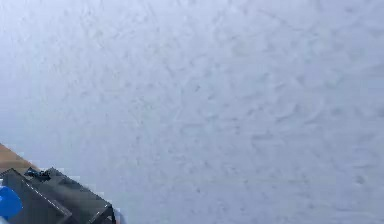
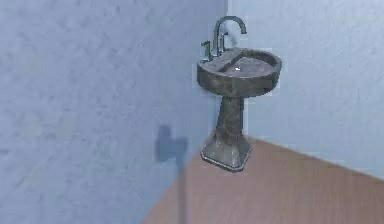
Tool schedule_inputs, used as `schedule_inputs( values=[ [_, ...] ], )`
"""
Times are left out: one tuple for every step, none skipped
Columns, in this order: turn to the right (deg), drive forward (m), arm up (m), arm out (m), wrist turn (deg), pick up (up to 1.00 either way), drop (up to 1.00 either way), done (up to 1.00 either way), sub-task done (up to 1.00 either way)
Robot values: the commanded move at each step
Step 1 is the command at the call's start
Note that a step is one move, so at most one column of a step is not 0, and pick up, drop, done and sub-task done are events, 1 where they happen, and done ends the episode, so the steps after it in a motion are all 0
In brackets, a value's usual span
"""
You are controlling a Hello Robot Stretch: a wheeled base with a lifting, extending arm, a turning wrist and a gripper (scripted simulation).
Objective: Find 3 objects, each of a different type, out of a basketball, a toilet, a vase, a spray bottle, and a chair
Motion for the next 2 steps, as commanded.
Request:
schedule_inputs(
  values=[
    [0.0,0.4,0.0,0.0,0.0,0.0,0.0,0.0,0.0],
    [-45.0,0.0,0.0,0.0,0.0,0.0,0.0,0.0,0.0]
  ],
)
